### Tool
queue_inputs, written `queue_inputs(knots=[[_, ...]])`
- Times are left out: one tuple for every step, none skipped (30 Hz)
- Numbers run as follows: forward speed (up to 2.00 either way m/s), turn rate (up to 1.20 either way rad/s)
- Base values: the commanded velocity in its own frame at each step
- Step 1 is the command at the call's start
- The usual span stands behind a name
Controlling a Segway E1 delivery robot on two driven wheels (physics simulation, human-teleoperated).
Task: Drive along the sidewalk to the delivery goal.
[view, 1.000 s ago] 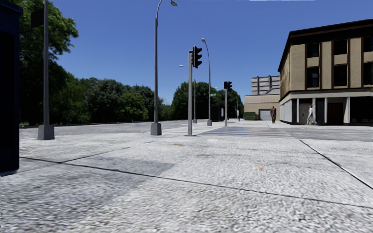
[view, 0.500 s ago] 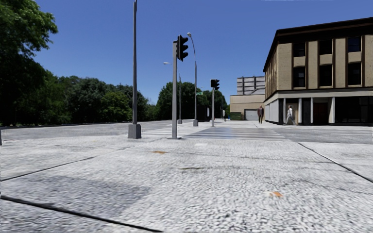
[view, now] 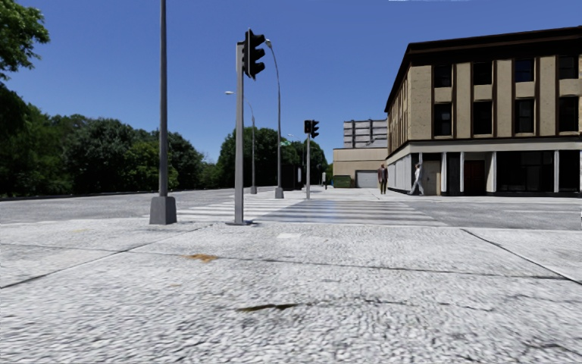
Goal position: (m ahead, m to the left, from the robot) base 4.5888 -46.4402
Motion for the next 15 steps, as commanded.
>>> queue_inputs(knots=[[2.00,-0.30],[2.00,-0.30],[2.00,-0.30],[2.00,-0.30],[2.00,-0.30],[2.00,-0.30],[2.00,-0.30],[2.00,-0.30],[2.00,-0.30],[2.00,-0.30],[2.00,-0.30],[2.00,-0.30],[2.00,-0.30],[2.00,-0.30],[2.00,-0.30]])
